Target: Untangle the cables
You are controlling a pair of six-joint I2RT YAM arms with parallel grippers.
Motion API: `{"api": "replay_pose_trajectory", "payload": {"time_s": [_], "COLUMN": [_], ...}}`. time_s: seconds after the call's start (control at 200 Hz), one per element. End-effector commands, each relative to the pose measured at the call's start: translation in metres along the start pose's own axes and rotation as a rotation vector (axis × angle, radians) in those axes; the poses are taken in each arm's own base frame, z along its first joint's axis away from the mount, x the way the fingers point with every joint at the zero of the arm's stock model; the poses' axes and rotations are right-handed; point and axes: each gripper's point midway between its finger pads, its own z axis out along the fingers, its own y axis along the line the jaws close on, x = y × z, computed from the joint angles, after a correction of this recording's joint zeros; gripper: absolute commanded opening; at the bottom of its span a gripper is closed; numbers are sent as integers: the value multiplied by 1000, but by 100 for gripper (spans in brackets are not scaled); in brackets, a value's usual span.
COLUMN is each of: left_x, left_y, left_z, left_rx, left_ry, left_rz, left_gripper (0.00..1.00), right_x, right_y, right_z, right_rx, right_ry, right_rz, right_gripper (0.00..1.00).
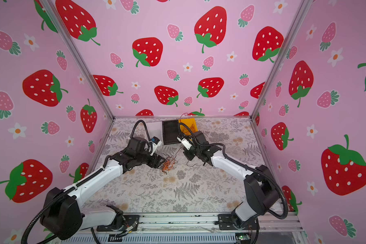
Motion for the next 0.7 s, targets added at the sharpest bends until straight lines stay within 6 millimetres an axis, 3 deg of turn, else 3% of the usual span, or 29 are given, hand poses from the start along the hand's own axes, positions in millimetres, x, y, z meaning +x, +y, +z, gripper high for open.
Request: {"api": "replay_pose_trajectory", "payload": {"time_s": [0.0,0.16,0.32,0.53,0.695], "left_x": [-13,-8,-7,-18,-42], "left_y": [-6,-8,-19,-48,-64], "left_z": [-12,-16,-7,27,49], "left_rx": [9,7,38,102,218], "left_ry": [-24,-32,-42,-23,-137], "left_rz": [64,99,155,315,309], "left_gripper": [64,61,64,73,64], "right_x": [-25,-41,-48,-47,-57], "right_y": [-11,-19,-18,-19,-14], "right_z": [-31,-55,-68,-72,-80], "right_rx": [50,72,67,72,41], "right_ry": [-66,-113,-123,-101,-125], "right_rz": [24,39,43,37,27], "right_gripper": [0,0,0,0,0]}}
